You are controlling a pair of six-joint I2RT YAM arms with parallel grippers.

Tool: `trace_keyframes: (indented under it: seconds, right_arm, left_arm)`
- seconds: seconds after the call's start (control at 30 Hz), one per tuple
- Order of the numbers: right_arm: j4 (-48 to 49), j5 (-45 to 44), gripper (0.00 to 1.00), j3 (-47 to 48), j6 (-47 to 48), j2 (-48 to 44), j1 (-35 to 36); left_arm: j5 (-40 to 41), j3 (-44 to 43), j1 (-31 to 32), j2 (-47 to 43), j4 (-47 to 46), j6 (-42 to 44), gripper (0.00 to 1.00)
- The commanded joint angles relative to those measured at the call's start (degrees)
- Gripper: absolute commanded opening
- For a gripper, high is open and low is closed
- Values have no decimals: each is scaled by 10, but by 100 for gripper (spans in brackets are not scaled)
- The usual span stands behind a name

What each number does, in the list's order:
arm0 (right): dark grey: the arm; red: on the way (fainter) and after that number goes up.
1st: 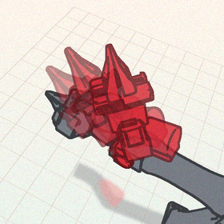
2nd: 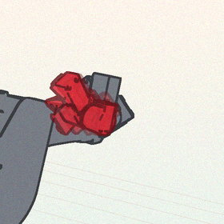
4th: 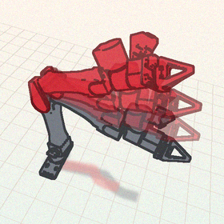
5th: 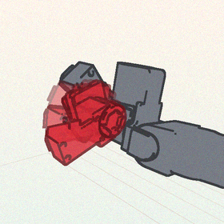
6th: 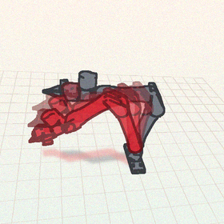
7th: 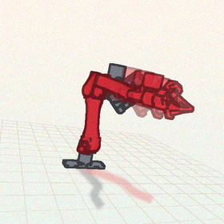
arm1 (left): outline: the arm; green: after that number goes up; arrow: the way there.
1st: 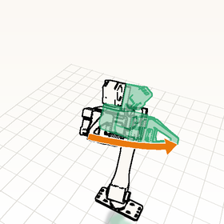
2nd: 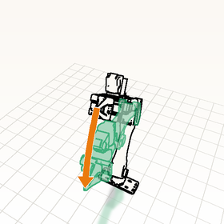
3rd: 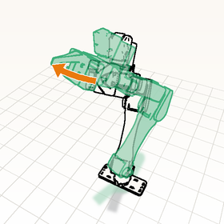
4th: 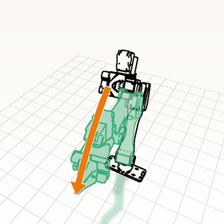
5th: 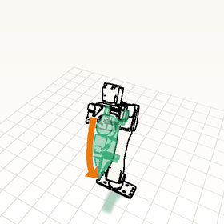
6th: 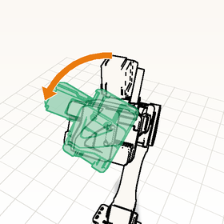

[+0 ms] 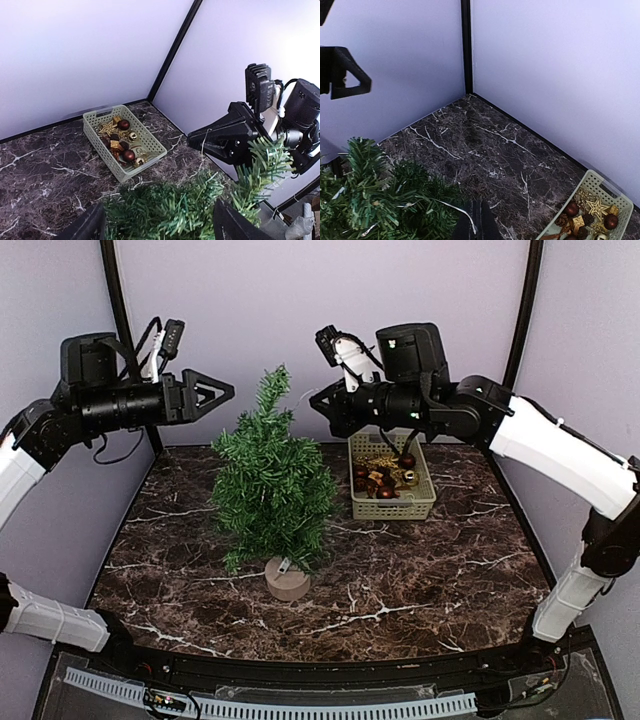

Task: Decorate the small christmas tree
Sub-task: Wrap the side of the string light in the gap of the branches.

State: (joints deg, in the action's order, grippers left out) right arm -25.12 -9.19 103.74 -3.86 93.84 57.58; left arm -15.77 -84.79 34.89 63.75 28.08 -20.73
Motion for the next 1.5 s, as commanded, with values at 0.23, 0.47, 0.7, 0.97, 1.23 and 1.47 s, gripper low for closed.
trace_keyframes:
  seconds: [0.23,0.47,0.7,0.97,1.23,1.47]
  right_arm:
    - [40,77,0,71,35,16,-2]
    - [29,83,0,107,53,42,-2]
    - [25,81,0,113,58,50,-2]
    - [25,89,0,109,57,47,-3]
    - [42,81,0,72,47,22,-3]
    - [156,125,60,-82,-28,-74,-35]
  left_arm:
    - [-178,-127,2,129,-8,37,77]
    - [-251,-162,9,174,-46,30,80]
    - [-268,-175,17,195,-50,36,69]
    - [-266,-175,17,203,-53,38,31]
    - [-258,-158,18,191,-71,39,0]
    - [-243,-144,18,175,-71,44,0]
